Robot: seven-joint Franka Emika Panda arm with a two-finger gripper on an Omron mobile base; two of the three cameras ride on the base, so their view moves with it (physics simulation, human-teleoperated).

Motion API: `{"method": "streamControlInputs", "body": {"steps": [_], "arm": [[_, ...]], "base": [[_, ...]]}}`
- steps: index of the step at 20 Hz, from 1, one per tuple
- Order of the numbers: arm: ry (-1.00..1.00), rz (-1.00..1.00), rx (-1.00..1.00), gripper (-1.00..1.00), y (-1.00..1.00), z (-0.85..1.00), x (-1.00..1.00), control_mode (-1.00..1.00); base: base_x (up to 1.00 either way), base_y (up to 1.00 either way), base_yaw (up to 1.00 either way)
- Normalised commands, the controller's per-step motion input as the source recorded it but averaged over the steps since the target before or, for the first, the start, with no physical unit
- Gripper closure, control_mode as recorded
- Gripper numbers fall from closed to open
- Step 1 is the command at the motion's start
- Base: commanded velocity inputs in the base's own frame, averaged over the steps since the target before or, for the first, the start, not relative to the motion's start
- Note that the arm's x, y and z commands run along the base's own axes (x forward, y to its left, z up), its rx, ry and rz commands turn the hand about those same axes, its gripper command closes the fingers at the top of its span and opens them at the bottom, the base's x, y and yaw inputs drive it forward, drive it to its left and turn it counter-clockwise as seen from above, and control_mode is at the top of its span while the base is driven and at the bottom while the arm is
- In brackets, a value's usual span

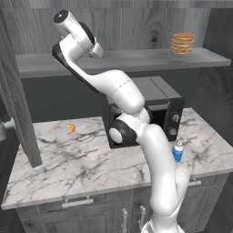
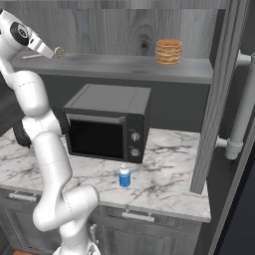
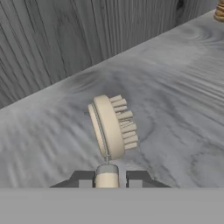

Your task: Pick the dish brush and soap dispenser from the cabinet and place them on the counter.

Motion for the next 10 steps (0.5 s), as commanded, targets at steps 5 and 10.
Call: {"method": "streamControlInputs", "body": {"steps": [5,10], "arm": [[0.02,0.00,0.00,1.00,-0.14,0.00,-0.37,-1.00],[0.03,0.00,0.00,1.00,-0.20,0.00,-0.35,-1.00]], "base": [[0.00,0.00,0.00],[0.00,0.00,0.00]]}}
